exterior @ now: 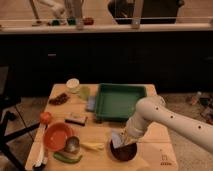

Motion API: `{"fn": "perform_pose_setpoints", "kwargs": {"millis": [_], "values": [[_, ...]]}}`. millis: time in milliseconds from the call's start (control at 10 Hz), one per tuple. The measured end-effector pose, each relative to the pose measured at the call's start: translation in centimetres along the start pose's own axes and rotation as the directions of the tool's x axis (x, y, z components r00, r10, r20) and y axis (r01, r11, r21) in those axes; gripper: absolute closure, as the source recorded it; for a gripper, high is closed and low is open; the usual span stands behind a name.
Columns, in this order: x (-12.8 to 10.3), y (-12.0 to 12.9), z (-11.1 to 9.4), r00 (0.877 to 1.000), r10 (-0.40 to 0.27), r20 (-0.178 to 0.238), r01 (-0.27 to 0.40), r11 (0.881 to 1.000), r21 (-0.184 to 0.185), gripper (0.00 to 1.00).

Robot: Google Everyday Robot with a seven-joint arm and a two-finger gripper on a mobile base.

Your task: Wipe purple bowl with towel

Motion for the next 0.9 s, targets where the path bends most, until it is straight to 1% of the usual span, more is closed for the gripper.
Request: {"fn": "perform_pose_setpoints", "kwargs": {"millis": [200, 500, 900], "values": [[-0.2, 0.1, -0.1, 1.000, -0.005, 0.004, 0.005, 1.000, -0.004, 0.96], [-0.5, 0.8, 0.2, 1.000, -0.019, 0.012, 0.020, 0.999, -0.026, 0.96], [-1.2, 2.2, 0.8, 0.999, -0.036, 0.030, 0.038, 0.997, -0.073, 0.96]]}}
